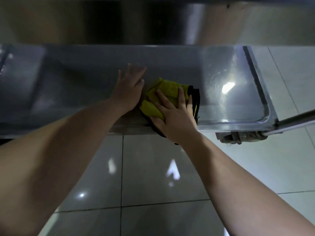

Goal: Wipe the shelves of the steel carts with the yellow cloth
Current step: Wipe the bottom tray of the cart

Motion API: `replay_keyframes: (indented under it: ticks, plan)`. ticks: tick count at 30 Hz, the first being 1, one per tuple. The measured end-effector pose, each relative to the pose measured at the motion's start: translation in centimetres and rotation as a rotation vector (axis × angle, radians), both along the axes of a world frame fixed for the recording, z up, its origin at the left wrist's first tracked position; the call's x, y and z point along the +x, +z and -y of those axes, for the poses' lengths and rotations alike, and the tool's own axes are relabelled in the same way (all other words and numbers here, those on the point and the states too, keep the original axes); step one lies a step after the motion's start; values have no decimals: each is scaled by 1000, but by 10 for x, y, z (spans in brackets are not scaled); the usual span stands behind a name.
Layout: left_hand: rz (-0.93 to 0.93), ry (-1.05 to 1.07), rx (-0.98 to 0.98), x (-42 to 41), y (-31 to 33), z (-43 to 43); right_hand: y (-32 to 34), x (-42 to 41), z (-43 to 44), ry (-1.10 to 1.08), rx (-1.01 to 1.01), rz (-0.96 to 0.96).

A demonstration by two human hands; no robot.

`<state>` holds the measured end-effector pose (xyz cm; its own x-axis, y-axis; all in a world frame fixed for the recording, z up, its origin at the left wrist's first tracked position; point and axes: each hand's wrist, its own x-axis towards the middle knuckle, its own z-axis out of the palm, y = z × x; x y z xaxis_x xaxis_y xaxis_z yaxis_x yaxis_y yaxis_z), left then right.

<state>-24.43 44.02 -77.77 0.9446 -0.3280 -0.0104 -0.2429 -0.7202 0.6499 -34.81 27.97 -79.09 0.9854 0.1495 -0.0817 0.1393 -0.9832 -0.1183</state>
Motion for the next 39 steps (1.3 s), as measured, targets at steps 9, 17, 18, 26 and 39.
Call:
replay_keyframes:
  ticks: [9, 17, 18, 26, 39]
  plan:
    - [12, 88, -161, -68, 17, -69, 13, 7, -110, 35, 111, -140]
    - [270, -135, 362, -75, 21, -58, 18, 8, -38, -274, 379, 77]
    - [243, -207, 431, -76, 17, -41, 14, 6, -25, -328, 355, 50]
    - [12, -90, 639, -66, -11, -24, -6, -2, -8, -240, 104, -80]
    - [-4, 34, 593, -62, -17, -7, -6, 15, -24, -332, 52, -171]
